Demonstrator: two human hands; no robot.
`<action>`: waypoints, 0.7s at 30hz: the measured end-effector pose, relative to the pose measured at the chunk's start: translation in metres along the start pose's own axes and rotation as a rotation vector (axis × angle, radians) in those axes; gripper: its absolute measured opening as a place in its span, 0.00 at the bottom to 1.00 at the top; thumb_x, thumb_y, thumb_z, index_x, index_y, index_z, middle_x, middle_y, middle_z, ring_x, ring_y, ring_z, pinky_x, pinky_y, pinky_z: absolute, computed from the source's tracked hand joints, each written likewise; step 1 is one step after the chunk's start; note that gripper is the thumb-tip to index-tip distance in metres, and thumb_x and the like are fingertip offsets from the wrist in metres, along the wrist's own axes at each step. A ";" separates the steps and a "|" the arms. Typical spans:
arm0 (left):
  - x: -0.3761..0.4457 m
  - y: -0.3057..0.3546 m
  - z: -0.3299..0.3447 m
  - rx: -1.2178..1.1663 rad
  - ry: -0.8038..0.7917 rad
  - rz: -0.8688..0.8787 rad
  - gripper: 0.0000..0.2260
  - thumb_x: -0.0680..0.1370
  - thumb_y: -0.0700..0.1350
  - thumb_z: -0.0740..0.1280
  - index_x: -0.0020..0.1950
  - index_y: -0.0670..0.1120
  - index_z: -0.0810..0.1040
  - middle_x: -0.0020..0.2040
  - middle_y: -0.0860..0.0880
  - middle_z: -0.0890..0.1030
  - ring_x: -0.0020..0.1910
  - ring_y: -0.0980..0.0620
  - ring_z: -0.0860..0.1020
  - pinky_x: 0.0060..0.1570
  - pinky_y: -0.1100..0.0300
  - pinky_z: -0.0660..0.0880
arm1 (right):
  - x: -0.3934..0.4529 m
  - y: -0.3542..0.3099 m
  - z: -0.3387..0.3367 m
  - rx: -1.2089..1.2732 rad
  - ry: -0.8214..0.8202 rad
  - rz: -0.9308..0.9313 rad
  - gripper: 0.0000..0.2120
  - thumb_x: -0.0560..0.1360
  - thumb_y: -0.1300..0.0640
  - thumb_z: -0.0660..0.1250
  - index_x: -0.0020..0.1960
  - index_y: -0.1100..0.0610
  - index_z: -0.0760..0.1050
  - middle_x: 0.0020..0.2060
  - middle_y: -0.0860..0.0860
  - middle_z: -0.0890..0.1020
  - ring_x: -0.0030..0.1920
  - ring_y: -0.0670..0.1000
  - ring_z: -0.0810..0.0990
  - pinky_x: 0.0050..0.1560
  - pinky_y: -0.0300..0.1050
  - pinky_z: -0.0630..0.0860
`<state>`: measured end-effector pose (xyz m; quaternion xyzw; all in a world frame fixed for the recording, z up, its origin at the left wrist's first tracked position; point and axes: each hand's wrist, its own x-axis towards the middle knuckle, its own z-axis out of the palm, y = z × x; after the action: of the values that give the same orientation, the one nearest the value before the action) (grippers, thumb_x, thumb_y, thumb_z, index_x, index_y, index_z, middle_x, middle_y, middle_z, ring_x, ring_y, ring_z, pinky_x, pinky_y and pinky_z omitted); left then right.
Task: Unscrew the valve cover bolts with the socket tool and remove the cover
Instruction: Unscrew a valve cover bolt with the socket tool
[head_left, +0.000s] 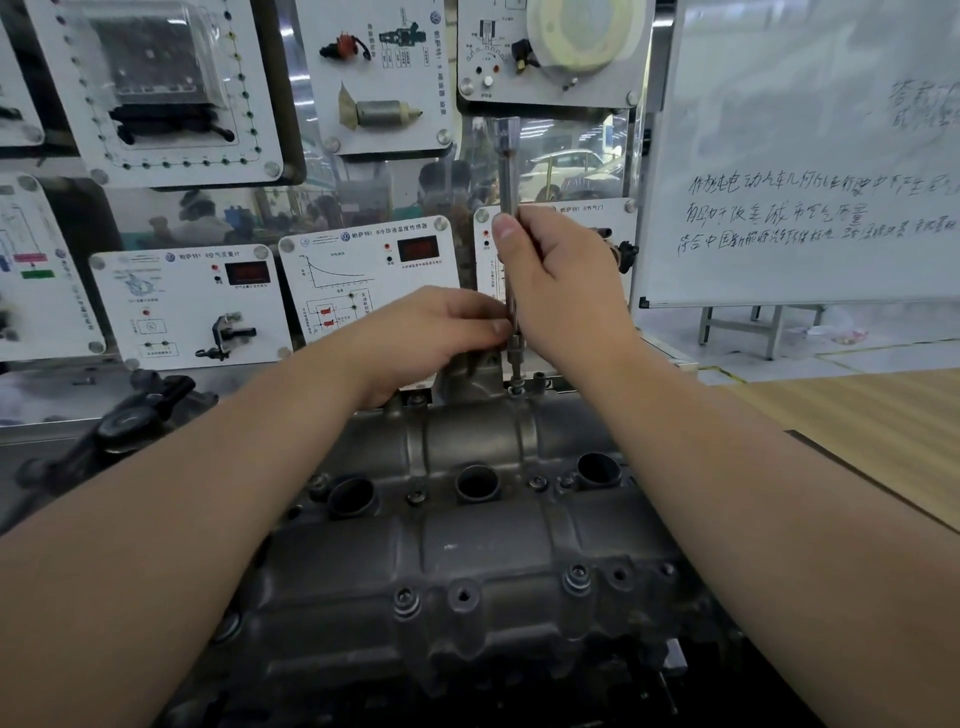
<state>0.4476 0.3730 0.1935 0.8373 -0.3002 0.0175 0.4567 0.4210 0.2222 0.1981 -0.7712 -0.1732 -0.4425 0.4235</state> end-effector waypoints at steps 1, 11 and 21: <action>0.000 -0.001 0.002 0.053 -0.015 0.009 0.08 0.84 0.44 0.66 0.53 0.55 0.83 0.56 0.48 0.87 0.61 0.47 0.82 0.68 0.50 0.75 | 0.001 0.000 0.000 -0.009 0.004 0.004 0.20 0.84 0.52 0.61 0.34 0.50 0.65 0.28 0.45 0.70 0.32 0.42 0.70 0.33 0.34 0.65; -0.003 0.008 0.005 0.256 -0.071 0.090 0.12 0.85 0.49 0.63 0.65 0.44 0.77 0.58 0.44 0.84 0.61 0.34 0.79 0.63 0.36 0.74 | -0.001 0.002 0.001 0.054 0.001 0.066 0.06 0.81 0.49 0.67 0.57 0.47 0.77 0.39 0.44 0.83 0.40 0.42 0.81 0.41 0.37 0.76; -0.003 0.006 0.008 0.314 -0.066 0.086 0.13 0.86 0.51 0.61 0.63 0.48 0.81 0.54 0.46 0.85 0.55 0.40 0.80 0.58 0.46 0.75 | 0.001 0.005 0.003 0.005 -0.011 0.133 0.12 0.84 0.50 0.60 0.49 0.55 0.77 0.37 0.43 0.84 0.34 0.43 0.81 0.36 0.40 0.78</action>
<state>0.4398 0.3661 0.1930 0.8848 -0.3444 0.0562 0.3088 0.4262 0.2217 0.1957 -0.7823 -0.1252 -0.4088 0.4530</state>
